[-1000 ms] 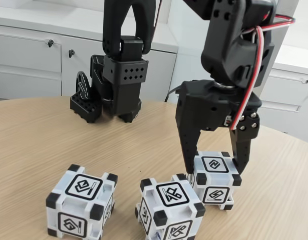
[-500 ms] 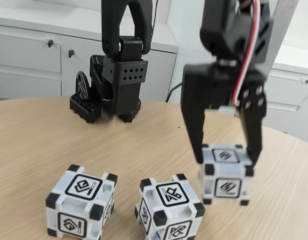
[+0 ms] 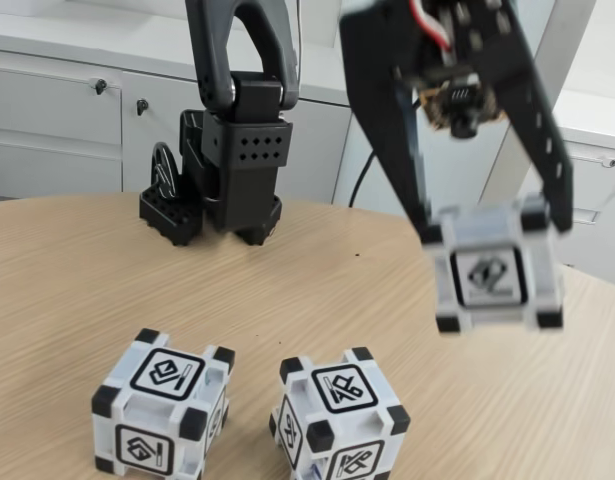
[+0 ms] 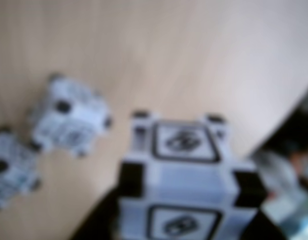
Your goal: Stack cubes from left to right.
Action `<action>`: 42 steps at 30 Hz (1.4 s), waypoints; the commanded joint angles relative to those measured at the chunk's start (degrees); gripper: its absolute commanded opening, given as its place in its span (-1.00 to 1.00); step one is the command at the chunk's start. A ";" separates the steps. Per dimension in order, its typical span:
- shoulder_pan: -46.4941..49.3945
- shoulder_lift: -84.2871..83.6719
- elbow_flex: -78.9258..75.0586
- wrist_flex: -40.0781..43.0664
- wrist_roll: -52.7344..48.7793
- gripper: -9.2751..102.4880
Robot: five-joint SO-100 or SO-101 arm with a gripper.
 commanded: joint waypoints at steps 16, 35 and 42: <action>2.81 6.59 -0.53 0.18 6.33 -0.57; 17.84 5.54 -0.35 0.18 9.23 -0.57; 29.18 5.54 -0.35 0.18 7.47 -0.56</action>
